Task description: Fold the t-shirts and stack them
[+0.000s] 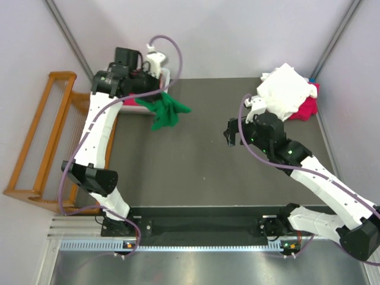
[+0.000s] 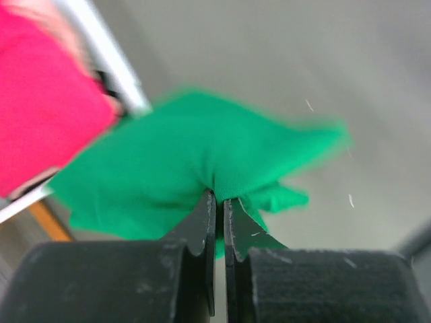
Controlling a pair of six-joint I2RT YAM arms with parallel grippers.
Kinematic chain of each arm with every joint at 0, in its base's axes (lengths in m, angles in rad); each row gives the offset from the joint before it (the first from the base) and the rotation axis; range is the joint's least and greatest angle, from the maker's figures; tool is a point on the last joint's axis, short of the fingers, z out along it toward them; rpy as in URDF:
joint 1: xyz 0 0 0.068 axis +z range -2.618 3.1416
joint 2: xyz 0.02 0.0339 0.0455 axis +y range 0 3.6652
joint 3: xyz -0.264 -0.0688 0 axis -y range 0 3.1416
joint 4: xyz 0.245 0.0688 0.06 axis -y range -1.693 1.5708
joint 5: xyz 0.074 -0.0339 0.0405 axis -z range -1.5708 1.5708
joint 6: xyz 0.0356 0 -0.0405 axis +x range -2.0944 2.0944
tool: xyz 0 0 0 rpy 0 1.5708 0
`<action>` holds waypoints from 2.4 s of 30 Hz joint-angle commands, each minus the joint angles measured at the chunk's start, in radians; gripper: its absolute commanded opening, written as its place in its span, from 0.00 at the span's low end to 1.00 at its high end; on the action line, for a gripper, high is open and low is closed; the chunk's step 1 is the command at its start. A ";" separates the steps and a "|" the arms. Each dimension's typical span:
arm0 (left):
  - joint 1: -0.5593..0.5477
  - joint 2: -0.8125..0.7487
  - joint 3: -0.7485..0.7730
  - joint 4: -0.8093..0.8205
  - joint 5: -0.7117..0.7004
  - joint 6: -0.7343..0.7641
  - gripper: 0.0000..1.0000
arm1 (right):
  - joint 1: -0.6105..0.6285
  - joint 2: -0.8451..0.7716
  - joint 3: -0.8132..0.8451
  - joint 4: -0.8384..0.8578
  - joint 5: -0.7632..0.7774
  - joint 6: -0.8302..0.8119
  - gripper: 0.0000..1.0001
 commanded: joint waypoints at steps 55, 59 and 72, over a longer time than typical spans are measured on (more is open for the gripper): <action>-0.419 -0.476 -0.944 -0.136 -0.067 0.252 0.70 | 0.173 -0.002 0.278 -0.367 0.451 0.085 1.00; -0.492 -0.473 -0.973 -0.140 -0.087 0.247 0.73 | 0.048 0.024 0.361 -0.372 0.451 0.105 1.00; -0.825 -0.468 -1.045 -0.065 -0.239 0.217 0.75 | -0.066 0.133 0.372 -0.368 0.333 0.157 1.00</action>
